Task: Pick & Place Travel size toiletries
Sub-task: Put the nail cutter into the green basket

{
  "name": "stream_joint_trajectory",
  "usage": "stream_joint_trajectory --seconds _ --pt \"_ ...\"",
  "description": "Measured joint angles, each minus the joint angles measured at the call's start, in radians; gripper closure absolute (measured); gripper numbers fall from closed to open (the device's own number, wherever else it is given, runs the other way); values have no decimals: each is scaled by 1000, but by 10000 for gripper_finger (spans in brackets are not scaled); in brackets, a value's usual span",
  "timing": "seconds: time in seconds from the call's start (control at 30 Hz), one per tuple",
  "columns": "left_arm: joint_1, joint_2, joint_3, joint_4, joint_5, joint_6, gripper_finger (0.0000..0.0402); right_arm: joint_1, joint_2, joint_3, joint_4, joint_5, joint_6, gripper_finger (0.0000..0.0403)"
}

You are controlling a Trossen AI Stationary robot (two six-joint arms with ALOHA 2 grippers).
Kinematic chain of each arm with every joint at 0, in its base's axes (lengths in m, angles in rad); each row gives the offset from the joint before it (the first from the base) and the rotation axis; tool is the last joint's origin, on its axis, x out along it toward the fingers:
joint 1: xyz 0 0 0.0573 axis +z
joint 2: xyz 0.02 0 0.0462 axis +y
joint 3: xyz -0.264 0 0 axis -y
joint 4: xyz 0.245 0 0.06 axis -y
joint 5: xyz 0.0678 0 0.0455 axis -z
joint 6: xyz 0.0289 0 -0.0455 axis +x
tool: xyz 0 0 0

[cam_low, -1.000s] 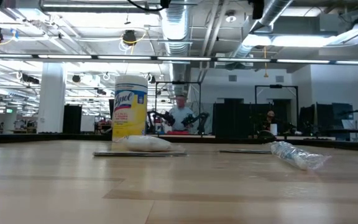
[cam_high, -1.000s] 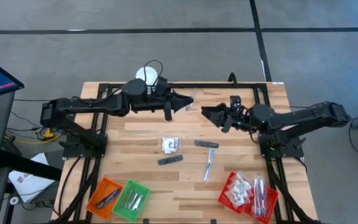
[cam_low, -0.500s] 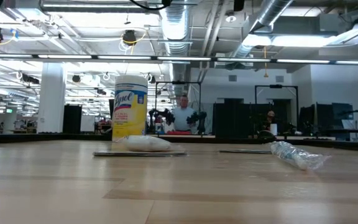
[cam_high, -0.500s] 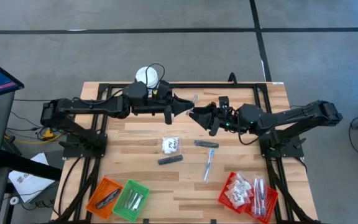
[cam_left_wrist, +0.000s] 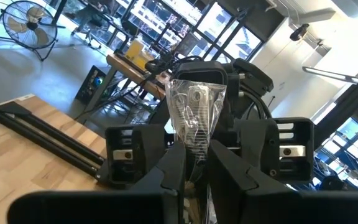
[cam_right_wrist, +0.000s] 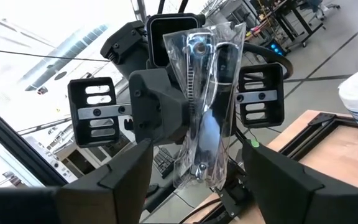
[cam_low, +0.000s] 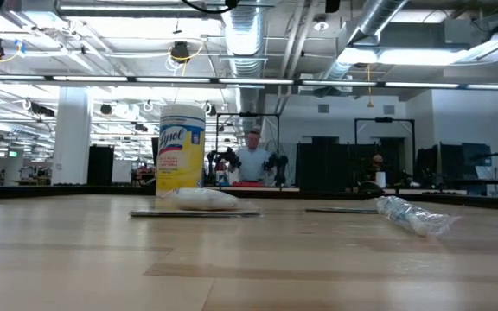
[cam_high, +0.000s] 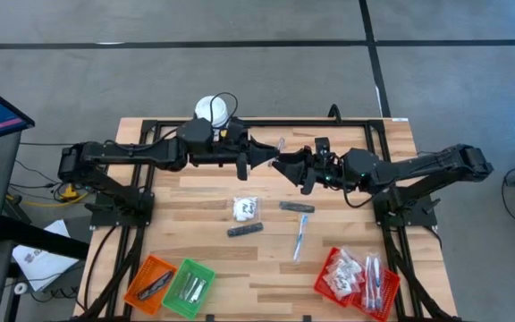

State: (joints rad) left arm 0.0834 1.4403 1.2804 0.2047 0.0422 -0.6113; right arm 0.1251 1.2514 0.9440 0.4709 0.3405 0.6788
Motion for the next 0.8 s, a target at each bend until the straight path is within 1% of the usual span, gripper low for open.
stream_joint_trajectory --seconds 0.13,0.37,0.47,0.57,0.7,0.8 --pt "0 0 0 -3 0 0 364 -2 0 0 0 1 2 189" --pt "-4 8 0 -6 10 -3 364 -2 0 0 0 0 2 271" --pt "-4 17 0 6 11 -9 364 -2 -2 -1 -2 2 1 297" --pt "-4 17 0 5 18 -18 364 -2 -2 -1 -3 1 -2 310" --pt "-4 18 0 1 21 -22 364 -2 -3 -1 -19 -3 0 313" --pt "-3 18 0 2 41 -24 364 -4 -3 -1 -19 -42 5 314"
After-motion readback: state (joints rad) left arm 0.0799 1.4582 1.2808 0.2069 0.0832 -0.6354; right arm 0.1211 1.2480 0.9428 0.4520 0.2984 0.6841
